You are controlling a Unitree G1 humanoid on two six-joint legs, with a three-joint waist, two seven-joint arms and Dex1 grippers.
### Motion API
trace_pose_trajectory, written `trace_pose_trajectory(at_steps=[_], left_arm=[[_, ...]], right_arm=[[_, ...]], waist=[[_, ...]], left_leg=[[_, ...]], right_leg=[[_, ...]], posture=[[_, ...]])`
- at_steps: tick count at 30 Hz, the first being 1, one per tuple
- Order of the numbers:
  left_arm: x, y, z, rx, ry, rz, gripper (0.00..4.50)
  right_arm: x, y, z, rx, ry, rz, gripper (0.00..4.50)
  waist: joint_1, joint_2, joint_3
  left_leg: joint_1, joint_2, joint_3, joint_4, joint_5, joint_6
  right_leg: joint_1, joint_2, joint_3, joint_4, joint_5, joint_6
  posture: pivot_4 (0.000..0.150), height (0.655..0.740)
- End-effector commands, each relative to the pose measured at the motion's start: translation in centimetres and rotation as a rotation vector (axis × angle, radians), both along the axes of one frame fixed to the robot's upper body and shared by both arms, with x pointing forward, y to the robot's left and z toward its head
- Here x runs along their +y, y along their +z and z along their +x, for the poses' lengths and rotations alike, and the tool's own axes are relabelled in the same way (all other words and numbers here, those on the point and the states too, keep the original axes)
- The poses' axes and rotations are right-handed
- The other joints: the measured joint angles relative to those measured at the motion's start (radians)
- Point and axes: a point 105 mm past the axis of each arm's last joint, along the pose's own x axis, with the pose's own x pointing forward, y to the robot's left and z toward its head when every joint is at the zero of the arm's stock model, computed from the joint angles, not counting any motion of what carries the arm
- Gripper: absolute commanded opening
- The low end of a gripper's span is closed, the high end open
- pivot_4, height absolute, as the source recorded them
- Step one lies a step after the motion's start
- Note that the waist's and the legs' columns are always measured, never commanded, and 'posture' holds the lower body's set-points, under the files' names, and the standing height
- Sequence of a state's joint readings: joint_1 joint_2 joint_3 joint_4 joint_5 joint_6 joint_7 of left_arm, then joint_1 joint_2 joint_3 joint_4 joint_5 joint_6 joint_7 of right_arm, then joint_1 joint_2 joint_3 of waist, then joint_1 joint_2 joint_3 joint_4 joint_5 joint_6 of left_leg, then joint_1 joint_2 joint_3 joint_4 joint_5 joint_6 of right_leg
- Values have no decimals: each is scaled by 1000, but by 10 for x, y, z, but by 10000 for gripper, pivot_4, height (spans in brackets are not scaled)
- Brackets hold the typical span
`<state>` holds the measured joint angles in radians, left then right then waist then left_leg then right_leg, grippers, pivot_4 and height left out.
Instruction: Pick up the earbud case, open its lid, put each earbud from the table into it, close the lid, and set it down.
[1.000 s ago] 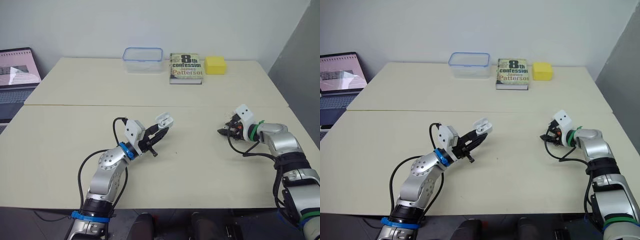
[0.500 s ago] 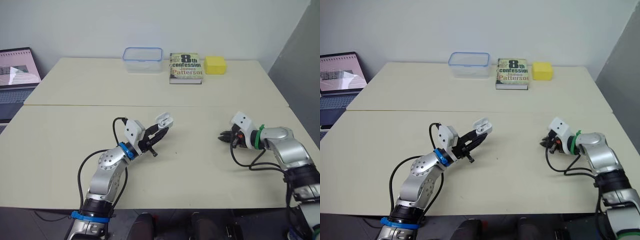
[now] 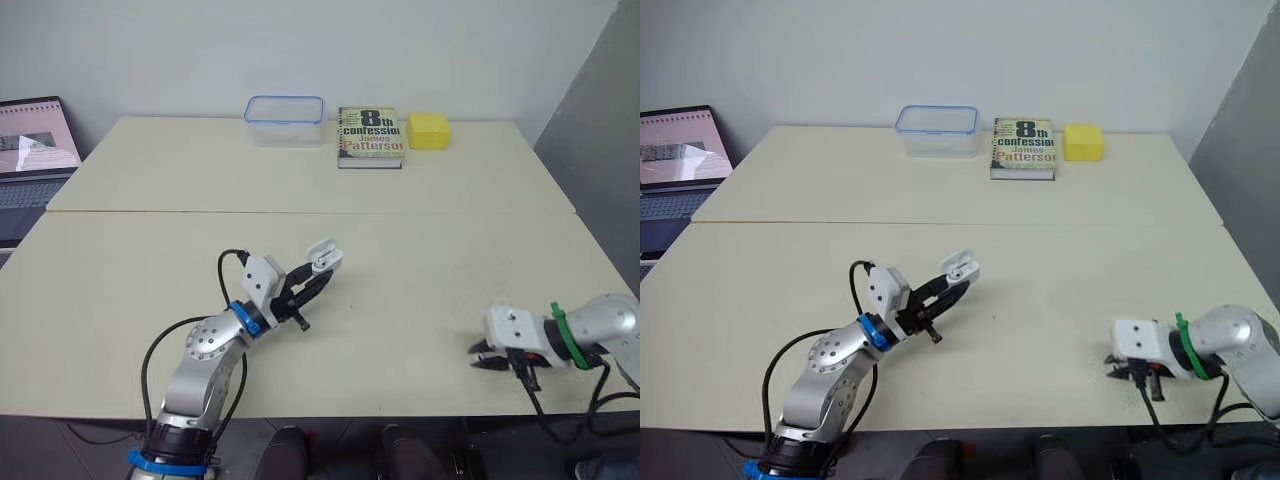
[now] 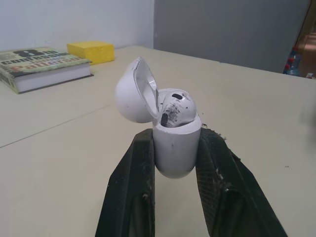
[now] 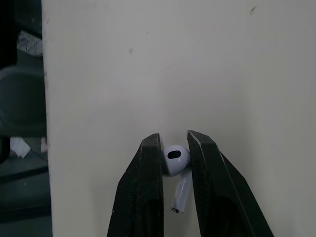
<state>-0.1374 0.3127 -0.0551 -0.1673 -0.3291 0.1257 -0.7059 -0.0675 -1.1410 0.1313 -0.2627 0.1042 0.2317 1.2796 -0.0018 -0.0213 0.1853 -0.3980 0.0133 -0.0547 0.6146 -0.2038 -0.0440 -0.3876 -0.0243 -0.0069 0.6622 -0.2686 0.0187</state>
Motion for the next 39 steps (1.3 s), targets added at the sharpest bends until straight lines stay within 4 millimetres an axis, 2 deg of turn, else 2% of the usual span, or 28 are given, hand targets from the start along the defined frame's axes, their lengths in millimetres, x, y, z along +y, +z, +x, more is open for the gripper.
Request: trace_pose_trajectory(at_steps=[1,11,19,26,30,34,39], left_arm=[[-4,15,-5,-52,-19,-8,7503],[-3,17,-7,-52,-22,-1,7503],[-4,17,-7,-51,-22,3,7503],[-5,15,-8,-44,-22,0,7503],[-5,13,-8,-41,-23,-2,7503],[-6,12,-8,-37,-22,-4,7503],[-6,11,-8,-34,-24,-4,7503]], right_arm=[[-9,5,3,-52,26,-38,3908],[-31,7,4,-54,25,-116,3908],[-36,-1,3,-10,21,-120,3908],[-30,3,11,-71,55,-97,27324],[-20,21,13,-115,78,-51,27604],[-9,41,4,-123,82,-43,27604],[-19,44,-5,-90,-68,-220,27604]], waist=[[-1,0,0],[1,0,0],[1,0,0],[1,0,0],[1,0,0],[2,0,0],[5,0,0]], left_leg=[[0,0,0,0,0,0],[0,-1,0,0,0,0],[0,-1,0,0,0,0],[0,0,0,0,0,0],[0,0,0,0,0,0],[0,0,0,0,0,0],[0,0,0,0,0,0]], right_leg=[[0,0,0,0,0,0],[1,-1,0,0,0,0],[1,-1,0,0,0,0],[1,0,0,0,0,0],[1,0,0,0,0,0],[0,0,0,0,0,0],[1,-1,0,0,0,0]], posture=[[1500,7377],[1500,7377],[1500,7377],[1500,7377],[1500,7377],[1500,7377],[1500,7377]])
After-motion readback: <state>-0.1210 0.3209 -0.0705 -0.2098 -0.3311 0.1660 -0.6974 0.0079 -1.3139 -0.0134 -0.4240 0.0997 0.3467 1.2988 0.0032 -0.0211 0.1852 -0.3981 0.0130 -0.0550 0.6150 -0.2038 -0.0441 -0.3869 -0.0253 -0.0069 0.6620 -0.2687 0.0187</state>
